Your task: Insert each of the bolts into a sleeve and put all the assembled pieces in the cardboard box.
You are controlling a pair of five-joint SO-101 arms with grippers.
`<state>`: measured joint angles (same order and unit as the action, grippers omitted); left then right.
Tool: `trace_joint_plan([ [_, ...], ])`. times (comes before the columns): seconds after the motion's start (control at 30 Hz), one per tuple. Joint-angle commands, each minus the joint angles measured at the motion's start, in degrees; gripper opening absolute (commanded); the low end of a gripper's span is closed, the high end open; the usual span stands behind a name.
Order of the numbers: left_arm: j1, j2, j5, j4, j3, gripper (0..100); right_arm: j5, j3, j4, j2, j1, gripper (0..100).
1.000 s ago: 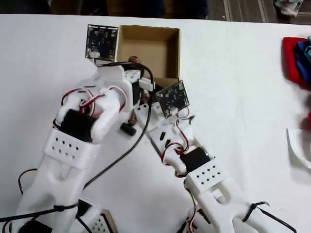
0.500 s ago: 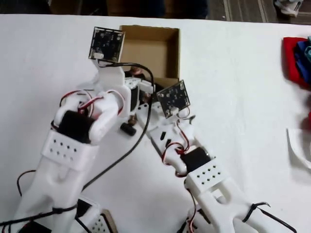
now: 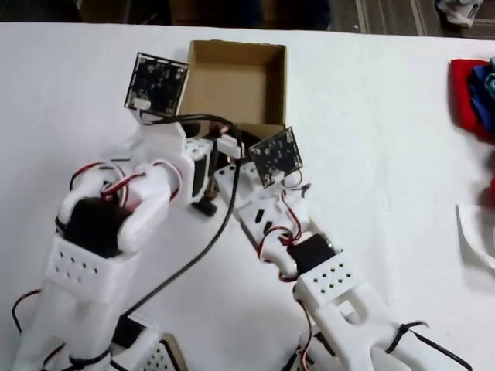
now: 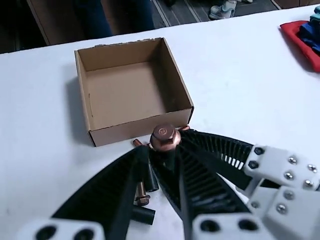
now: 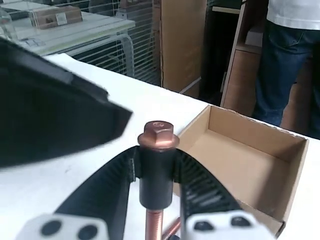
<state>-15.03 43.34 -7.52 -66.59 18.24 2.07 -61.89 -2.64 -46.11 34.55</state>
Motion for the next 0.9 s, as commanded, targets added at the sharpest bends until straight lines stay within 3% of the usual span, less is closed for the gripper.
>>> trace_joint_plan([
  [0.0,3.52,3.08,0.35,-0.09,-2.42,11,-0.35,3.69,-2.33,-0.04,-0.92,2.1],
  [0.13,13.45,3.87,2.81,0.18,-0.48,11,-0.53,4.92,-7.25,0.13,-4.79,2.1],
  [0.3,23.82,3.69,18.55,5.98,13.23,11,-0.09,17.05,-15.96,8.31,-11.65,2.0],
  [0.43,31.38,3.69,19.43,23.12,29.76,11,-0.09,41.58,-30.55,26.24,-13.67,2.0],
  [0.53,32.97,3.69,17.67,32.97,38.46,11,-0.09,62.51,-42.24,41.36,-13.85,2.0],
  [0.73,32.97,1.05,17.41,47.74,49.01,11,-0.53,102.95,-57.45,70.29,-13.93,2.0],
  [0.87,32.97,-9.76,17.41,50.9,48.04,11,-1.23,128.26,-64.4,87.6,-14.55,2.0],
])
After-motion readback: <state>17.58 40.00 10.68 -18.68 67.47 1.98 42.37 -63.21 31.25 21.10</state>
